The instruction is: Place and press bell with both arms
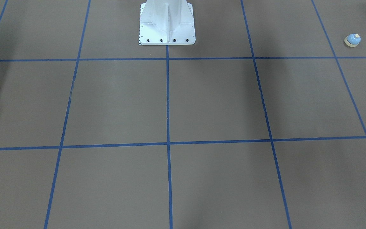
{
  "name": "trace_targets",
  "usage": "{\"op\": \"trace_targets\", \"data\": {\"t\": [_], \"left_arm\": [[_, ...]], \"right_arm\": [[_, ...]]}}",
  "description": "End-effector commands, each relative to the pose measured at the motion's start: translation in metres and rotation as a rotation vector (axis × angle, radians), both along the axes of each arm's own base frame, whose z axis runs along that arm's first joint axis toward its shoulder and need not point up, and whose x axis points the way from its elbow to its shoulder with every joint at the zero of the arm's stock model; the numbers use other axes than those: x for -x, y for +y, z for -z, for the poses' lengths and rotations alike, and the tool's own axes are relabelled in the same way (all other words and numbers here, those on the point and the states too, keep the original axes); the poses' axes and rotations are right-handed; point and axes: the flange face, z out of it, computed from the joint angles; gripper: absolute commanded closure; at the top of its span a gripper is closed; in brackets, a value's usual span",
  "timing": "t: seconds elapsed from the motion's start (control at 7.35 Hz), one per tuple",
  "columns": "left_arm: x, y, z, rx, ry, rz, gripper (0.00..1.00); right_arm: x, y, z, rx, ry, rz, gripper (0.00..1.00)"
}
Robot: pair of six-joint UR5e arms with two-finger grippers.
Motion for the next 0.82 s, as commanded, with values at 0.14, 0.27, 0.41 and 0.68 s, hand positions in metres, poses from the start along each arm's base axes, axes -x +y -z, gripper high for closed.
{"op": "trace_targets", "data": {"t": [0.14,0.27,0.41,0.68], "left_arm": [[0.002,-0.022,0.024,-0.094,-0.013,0.005,0.00],[0.001,-0.030,0.030,-0.145,-0.012,0.006,0.00],[0.000,-0.037,0.029,-0.143,-0.003,0.026,0.00],[-0.001,-0.038,0.020,-0.112,0.001,0.045,0.00]], "right_arm": [[0.000,0.001,-0.001,-0.001,0.000,0.002,0.00],[0.000,0.000,0.000,-0.003,0.000,0.002,0.00],[0.001,0.001,0.001,-0.002,-0.008,0.002,0.00],[0.001,0.004,-0.002,-0.006,-0.015,0.003,0.00]]}}
